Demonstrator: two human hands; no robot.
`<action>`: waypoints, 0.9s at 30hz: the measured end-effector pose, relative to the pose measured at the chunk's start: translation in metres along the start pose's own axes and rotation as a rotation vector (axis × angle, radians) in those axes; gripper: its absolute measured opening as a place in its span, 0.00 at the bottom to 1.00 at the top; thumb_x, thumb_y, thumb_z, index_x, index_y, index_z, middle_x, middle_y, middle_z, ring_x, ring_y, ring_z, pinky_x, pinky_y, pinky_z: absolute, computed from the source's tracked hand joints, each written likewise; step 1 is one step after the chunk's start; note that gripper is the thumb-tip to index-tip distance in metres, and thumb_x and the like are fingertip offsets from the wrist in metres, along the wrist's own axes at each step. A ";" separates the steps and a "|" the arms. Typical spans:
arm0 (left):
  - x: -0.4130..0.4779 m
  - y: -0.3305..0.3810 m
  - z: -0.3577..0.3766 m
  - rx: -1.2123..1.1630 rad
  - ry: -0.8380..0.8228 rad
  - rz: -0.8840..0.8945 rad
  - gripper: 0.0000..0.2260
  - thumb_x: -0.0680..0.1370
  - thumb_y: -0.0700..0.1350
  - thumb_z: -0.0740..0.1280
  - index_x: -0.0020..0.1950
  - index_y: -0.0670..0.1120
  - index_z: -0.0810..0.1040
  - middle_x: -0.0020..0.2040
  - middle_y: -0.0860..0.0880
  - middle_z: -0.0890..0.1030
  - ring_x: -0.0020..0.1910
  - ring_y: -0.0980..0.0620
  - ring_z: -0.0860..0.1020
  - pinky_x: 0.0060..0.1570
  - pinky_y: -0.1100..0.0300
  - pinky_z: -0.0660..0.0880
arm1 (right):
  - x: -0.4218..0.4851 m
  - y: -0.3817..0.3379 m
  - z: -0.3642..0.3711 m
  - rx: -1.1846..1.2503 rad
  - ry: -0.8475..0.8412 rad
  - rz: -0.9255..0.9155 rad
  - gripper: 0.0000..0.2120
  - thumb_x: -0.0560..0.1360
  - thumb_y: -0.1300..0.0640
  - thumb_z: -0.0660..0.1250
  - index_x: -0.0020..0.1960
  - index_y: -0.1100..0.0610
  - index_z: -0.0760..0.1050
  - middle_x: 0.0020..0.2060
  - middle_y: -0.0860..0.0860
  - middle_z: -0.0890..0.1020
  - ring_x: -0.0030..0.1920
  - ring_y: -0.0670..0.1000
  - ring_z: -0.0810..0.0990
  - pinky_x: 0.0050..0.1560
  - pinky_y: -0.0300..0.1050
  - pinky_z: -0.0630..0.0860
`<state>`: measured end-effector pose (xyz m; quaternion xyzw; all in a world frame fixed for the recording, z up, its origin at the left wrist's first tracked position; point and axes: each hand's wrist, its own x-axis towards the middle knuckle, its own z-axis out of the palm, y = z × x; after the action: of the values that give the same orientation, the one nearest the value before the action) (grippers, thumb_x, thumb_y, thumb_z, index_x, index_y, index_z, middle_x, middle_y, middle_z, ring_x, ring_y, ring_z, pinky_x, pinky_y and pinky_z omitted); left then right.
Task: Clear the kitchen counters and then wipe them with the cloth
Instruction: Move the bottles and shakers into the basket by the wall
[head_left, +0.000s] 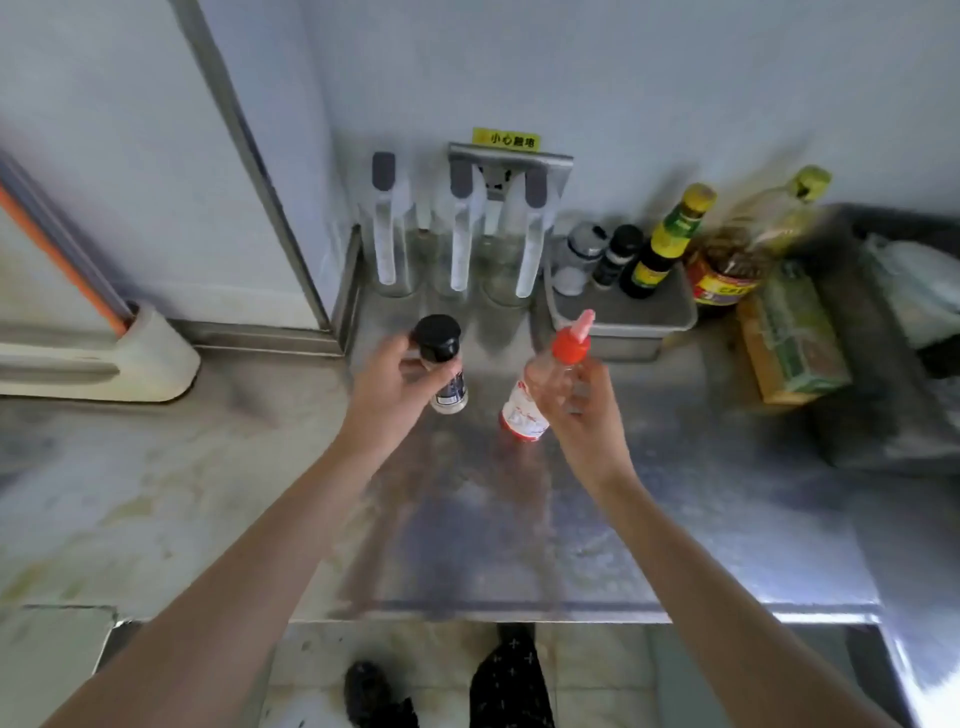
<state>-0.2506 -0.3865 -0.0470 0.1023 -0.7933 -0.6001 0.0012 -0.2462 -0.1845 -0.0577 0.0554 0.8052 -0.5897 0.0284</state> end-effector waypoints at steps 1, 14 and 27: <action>0.010 0.003 0.016 0.009 -0.005 0.018 0.14 0.68 0.48 0.75 0.49 0.47 0.76 0.48 0.44 0.81 0.42 0.58 0.81 0.44 0.64 0.76 | 0.008 0.004 -0.011 -0.002 0.017 -0.007 0.18 0.73 0.55 0.71 0.58 0.47 0.67 0.54 0.51 0.78 0.49 0.42 0.79 0.42 0.31 0.75; 0.115 0.058 0.174 -0.066 -0.085 0.150 0.15 0.72 0.39 0.72 0.56 0.38 0.75 0.42 0.55 0.78 0.35 0.71 0.76 0.38 0.76 0.70 | 0.135 0.031 -0.132 0.019 0.334 -0.167 0.22 0.72 0.52 0.71 0.59 0.57 0.66 0.47 0.40 0.74 0.44 0.31 0.73 0.48 0.29 0.71; 0.161 0.023 0.256 0.073 0.024 0.195 0.18 0.68 0.42 0.73 0.57 0.42 0.77 0.49 0.51 0.79 0.50 0.49 0.80 0.54 0.52 0.76 | 0.207 0.077 -0.141 -0.058 0.236 -0.221 0.24 0.68 0.55 0.72 0.60 0.62 0.68 0.52 0.56 0.76 0.51 0.47 0.76 0.55 0.44 0.75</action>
<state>-0.4436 -0.1629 -0.1165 0.0314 -0.8209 -0.5665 0.0653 -0.4398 -0.0157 -0.1107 0.0343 0.8208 -0.5553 -0.1298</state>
